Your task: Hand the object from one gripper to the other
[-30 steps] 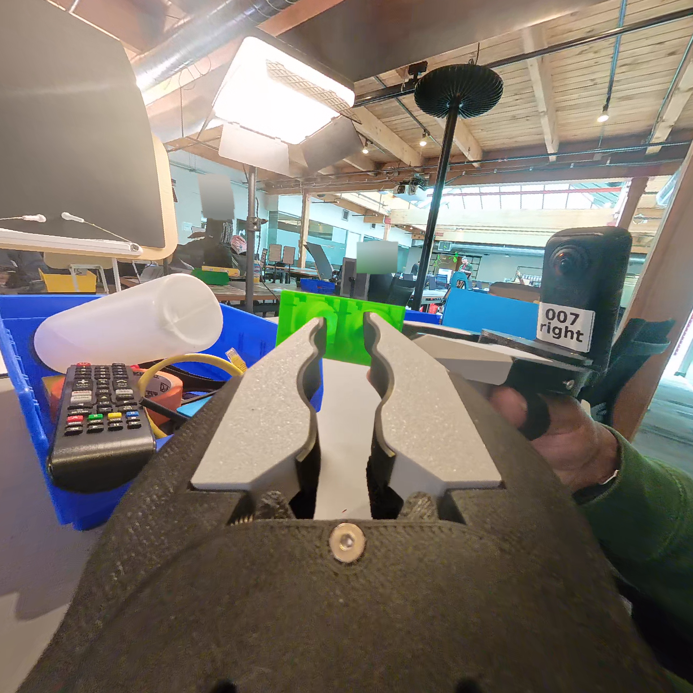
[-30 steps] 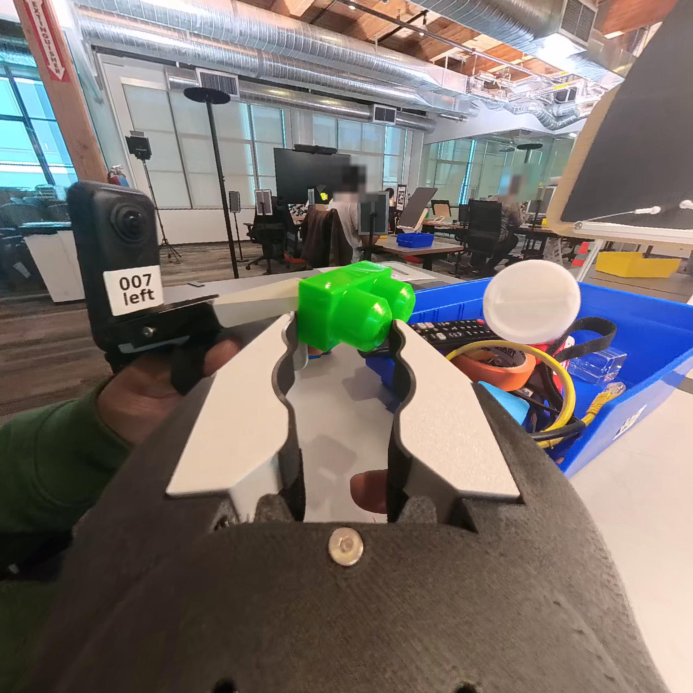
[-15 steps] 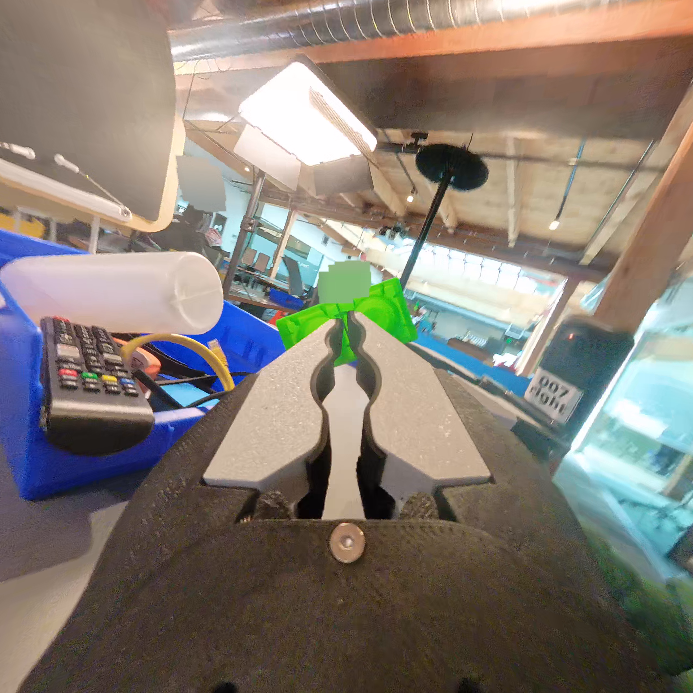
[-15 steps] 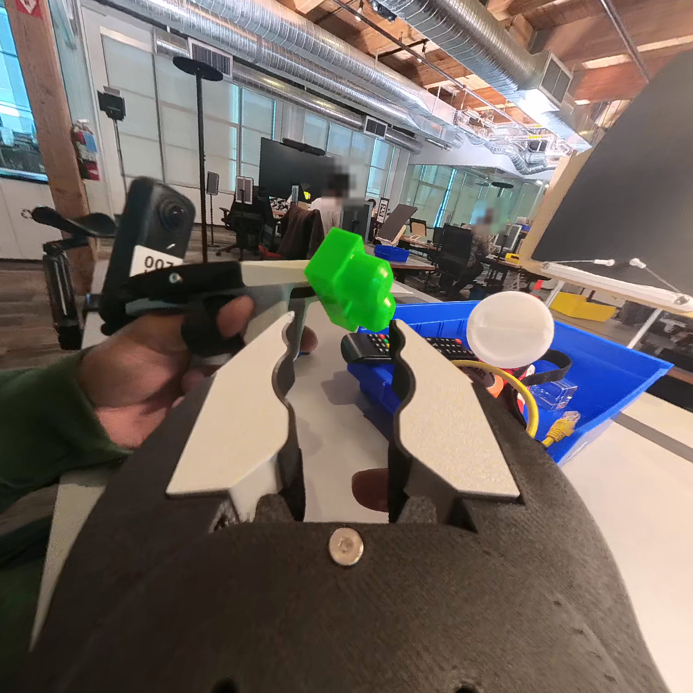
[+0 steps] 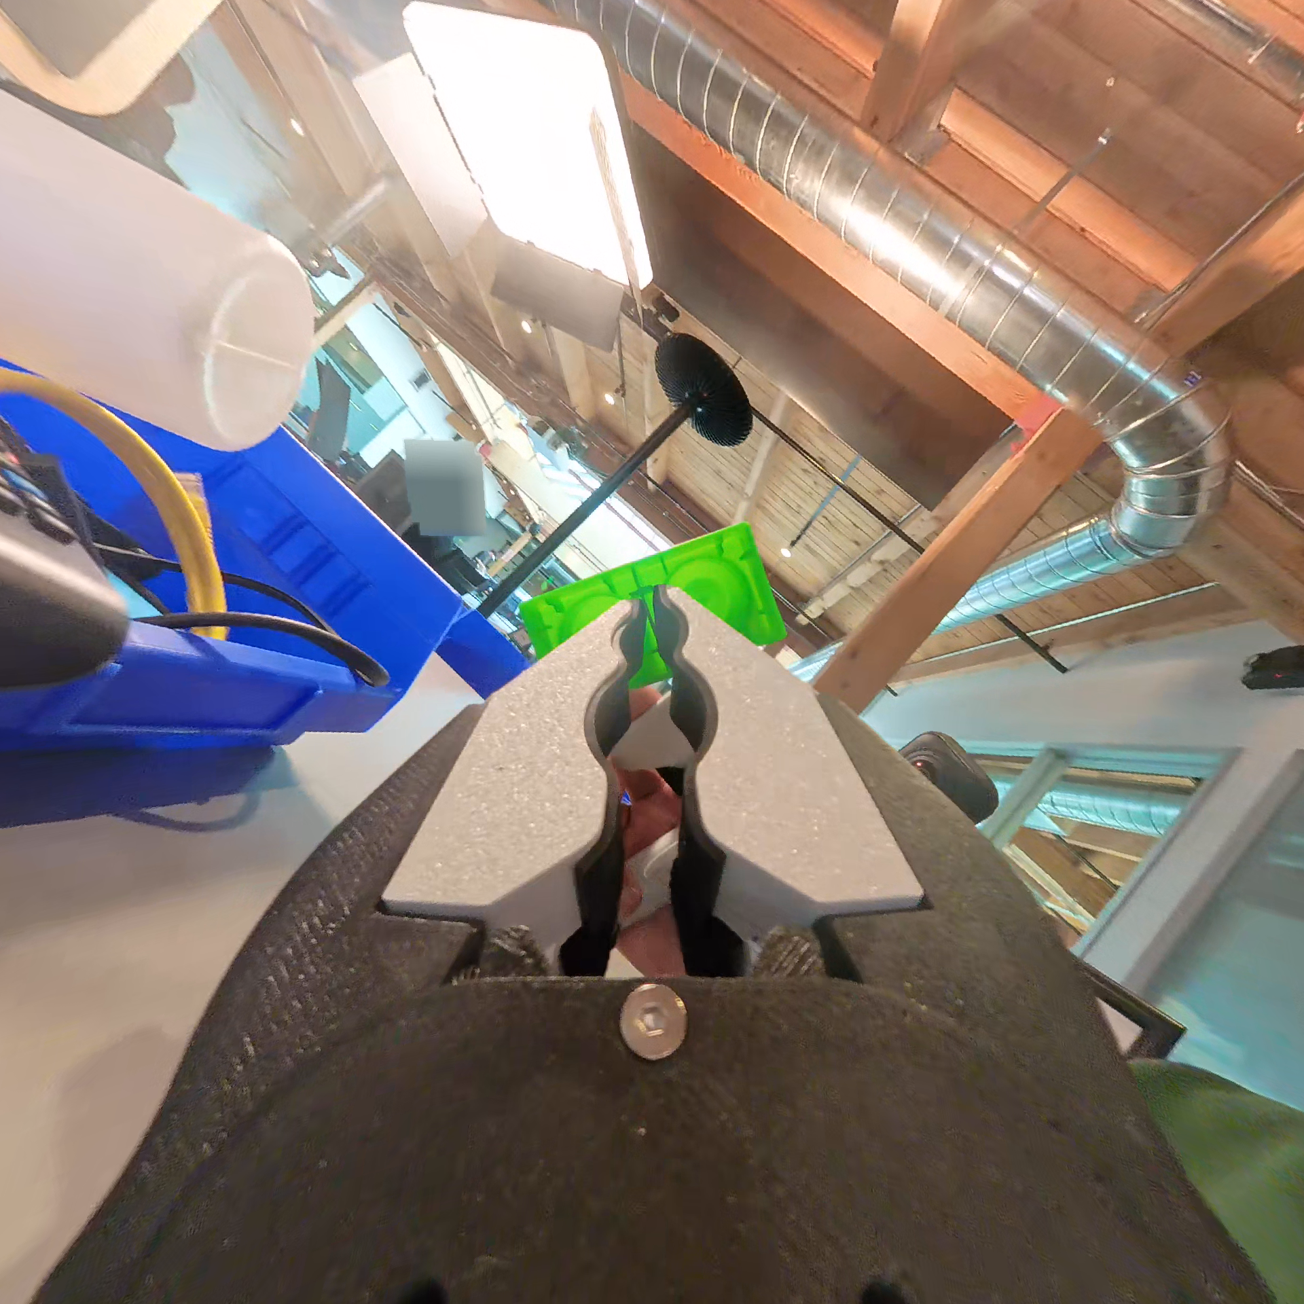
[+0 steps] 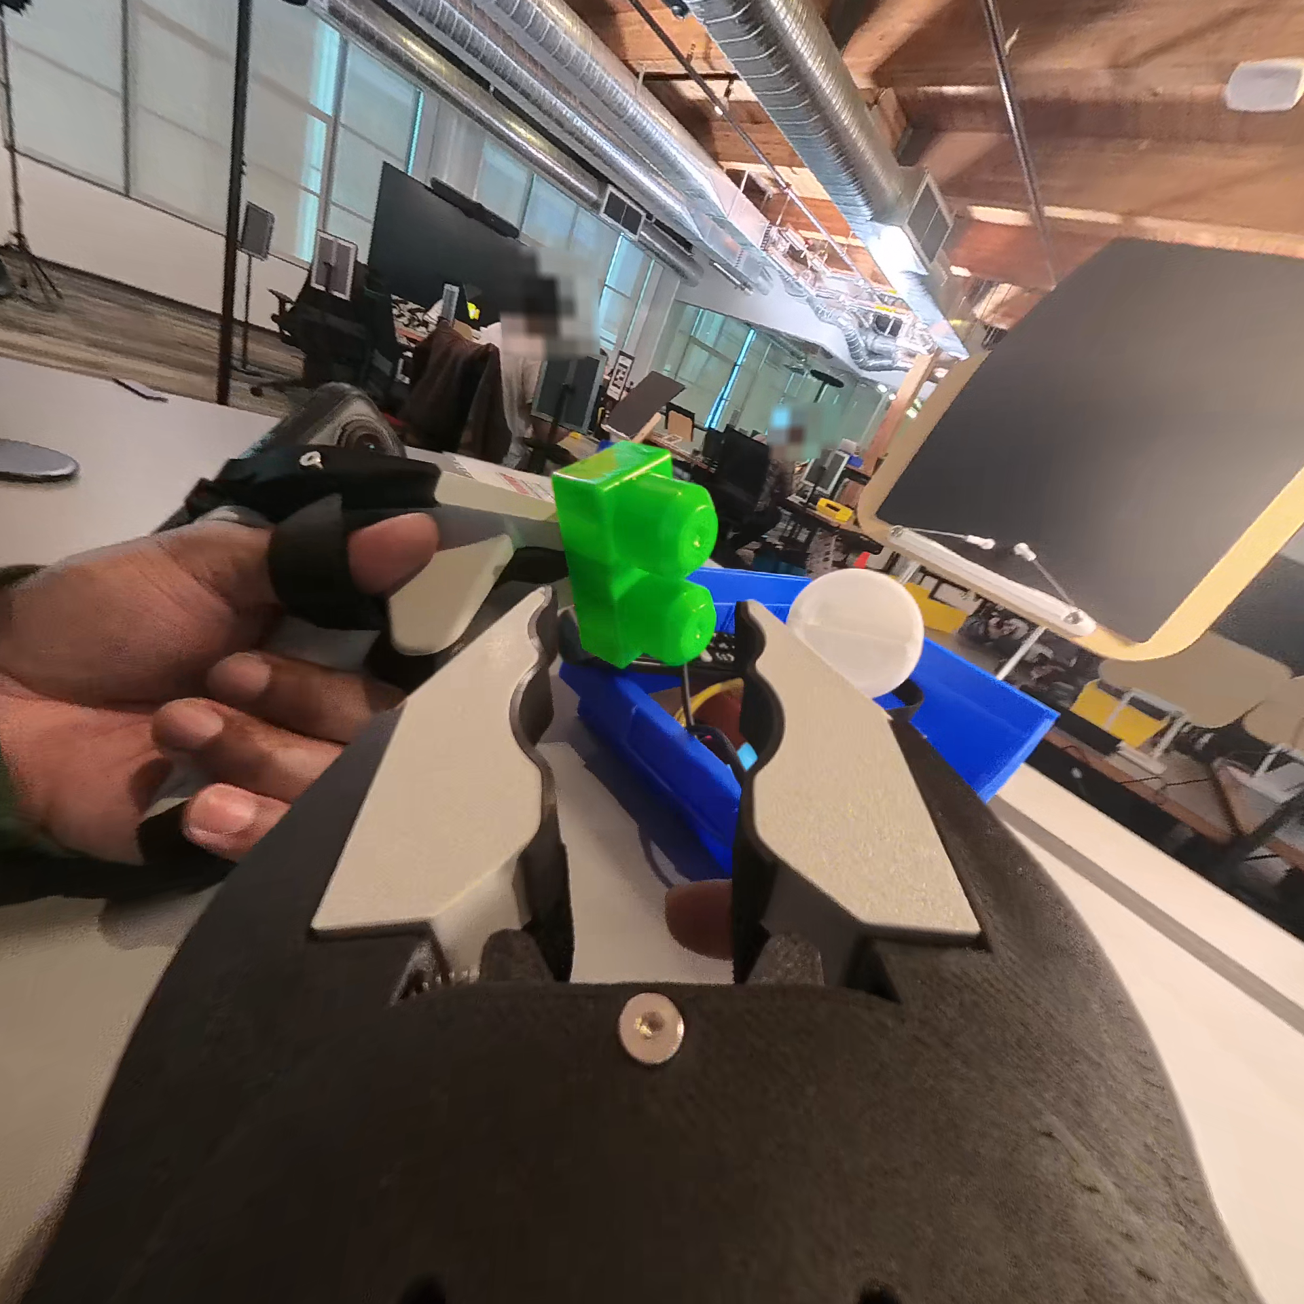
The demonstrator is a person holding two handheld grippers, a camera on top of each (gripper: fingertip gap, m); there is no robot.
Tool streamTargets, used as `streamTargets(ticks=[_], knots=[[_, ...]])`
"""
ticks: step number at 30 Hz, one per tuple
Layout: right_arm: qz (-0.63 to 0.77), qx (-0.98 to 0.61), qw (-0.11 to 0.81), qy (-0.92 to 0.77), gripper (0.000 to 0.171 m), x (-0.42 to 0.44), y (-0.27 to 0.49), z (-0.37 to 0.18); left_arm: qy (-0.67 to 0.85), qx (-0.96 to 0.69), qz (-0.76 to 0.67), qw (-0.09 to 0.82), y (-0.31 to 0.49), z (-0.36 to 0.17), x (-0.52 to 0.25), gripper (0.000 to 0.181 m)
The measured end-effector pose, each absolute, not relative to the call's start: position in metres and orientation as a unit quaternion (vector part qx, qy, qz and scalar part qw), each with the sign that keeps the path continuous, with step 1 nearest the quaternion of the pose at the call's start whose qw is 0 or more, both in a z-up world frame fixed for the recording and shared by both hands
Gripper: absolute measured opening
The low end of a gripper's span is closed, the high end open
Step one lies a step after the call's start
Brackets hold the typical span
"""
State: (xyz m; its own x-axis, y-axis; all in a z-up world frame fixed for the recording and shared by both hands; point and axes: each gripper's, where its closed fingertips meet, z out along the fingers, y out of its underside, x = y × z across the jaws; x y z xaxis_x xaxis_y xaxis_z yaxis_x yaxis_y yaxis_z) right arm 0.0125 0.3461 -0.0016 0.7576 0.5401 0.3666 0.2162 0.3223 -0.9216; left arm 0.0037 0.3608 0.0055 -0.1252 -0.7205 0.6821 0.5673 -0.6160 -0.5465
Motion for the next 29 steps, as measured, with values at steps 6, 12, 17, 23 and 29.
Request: streamTargets(ticks=[6, 12, 17, 23, 29], knots=[[0.067, -0.558, 0.751, -0.345, 0.054, 0.011, 0.346, -0.002, 0.108, -0.509, -0.749, 0.410, 0.351, 0.003, 0.015, 0.002], [0.031, -0.554, 0.751, -0.357, 0.056, 0.010, 0.348, -0.005, 0.133, -0.511, -0.752, 0.395, 0.343, 0.002, 0.024, 0.003], [0.015, -0.555, 0.753, -0.354, 0.051, 0.013, 0.350, -0.005, 0.133, -0.513, -0.752, 0.391, 0.343, 0.001, 0.025, 0.002], [0.003, -0.560, 0.750, -0.352, 0.049, 0.016, 0.353, -0.007, 0.137, -0.517, -0.748, 0.392, 0.342, 0.000, 0.026, 0.003], [0.006, -0.562, 0.748, -0.353, 0.049, 0.015, 0.353, -0.007, 0.141, -0.519, -0.743, 0.399, 0.342, 0.000, 0.027, 0.004]])
